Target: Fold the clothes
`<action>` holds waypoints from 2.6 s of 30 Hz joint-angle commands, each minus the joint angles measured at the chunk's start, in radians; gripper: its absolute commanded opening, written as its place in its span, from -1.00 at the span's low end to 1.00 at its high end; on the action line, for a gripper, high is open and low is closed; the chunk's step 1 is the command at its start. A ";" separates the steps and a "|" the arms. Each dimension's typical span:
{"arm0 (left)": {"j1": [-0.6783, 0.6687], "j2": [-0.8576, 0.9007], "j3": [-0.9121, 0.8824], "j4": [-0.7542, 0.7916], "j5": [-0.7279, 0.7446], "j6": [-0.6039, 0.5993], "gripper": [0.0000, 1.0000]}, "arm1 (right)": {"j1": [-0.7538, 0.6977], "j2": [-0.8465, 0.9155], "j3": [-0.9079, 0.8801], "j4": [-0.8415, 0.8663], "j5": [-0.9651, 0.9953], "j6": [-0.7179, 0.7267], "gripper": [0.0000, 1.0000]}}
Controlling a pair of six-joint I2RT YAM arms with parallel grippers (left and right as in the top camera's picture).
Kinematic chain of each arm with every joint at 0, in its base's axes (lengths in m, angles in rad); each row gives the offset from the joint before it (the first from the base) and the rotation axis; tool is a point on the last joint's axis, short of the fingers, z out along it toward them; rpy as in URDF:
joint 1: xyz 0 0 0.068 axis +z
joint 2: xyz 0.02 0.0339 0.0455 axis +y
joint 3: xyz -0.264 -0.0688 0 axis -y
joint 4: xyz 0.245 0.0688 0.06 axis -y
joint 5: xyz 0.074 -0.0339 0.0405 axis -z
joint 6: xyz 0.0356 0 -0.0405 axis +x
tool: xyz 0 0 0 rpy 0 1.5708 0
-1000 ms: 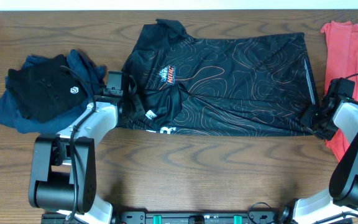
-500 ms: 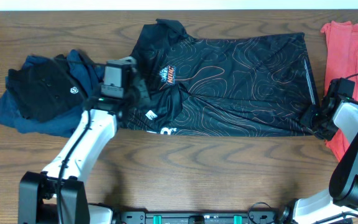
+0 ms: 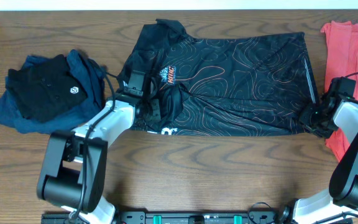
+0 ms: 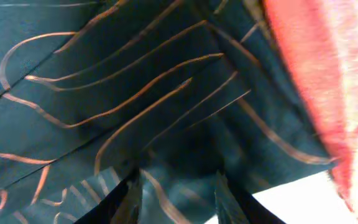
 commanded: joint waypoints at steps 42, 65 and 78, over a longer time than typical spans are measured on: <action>0.002 0.030 -0.003 0.005 -0.048 0.020 -0.28 | -0.015 0.081 0.055 0.095 0.129 -0.020 -0.39; 0.002 0.030 -0.003 -0.002 -0.051 0.021 -0.27 | -0.015 0.037 0.056 0.106 0.126 -0.020 -0.36; 0.002 0.030 -0.003 -0.002 -0.051 0.021 -0.28 | -0.015 0.026 0.077 0.109 0.092 -0.020 -0.74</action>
